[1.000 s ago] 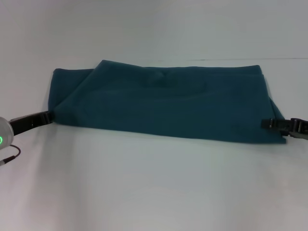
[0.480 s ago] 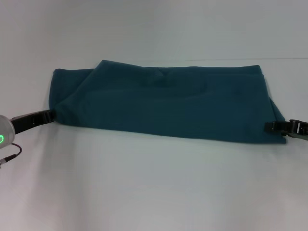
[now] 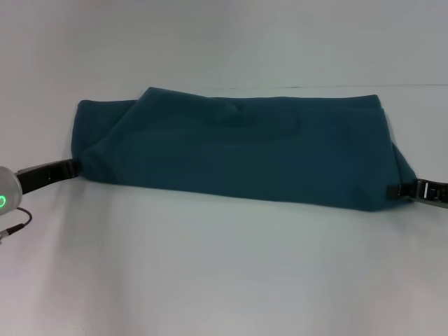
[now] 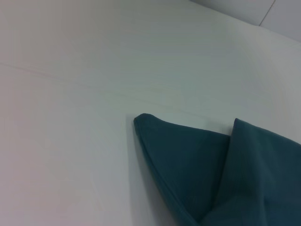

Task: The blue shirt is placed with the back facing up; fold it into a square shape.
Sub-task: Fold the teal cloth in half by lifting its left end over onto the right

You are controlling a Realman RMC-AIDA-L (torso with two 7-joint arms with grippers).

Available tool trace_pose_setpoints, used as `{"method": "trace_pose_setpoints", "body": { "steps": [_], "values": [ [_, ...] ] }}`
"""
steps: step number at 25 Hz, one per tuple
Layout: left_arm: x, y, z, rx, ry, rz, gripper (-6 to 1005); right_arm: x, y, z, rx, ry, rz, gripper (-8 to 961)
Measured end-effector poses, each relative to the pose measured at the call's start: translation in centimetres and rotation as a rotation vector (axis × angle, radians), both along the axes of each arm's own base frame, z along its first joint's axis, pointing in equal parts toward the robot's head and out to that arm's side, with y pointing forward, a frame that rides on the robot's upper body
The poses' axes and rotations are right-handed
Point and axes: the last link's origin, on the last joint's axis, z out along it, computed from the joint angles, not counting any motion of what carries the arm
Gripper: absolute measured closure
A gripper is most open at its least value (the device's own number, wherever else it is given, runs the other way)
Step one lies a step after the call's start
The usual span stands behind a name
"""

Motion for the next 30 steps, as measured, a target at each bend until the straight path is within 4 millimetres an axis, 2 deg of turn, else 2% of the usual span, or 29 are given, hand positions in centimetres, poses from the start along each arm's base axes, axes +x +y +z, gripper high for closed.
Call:
{"method": "trace_pose_setpoints", "body": {
  "steps": [11,22,30],
  "values": [
    [-0.2,-0.9,0.4,-0.017,-0.024,-0.005,917,0.2,-0.6,0.4,0.023,0.026,0.044,931],
    [-0.8,-1.5,1.0,-0.007,-0.042,0.01,912,1.8,-2.7,1.3,0.064,0.065,0.037,931],
    [-0.8,-1.5,0.7,-0.009,-0.06,0.019,899,1.7,-2.6,1.1,0.057,0.061,0.04,931]
  ]
}}
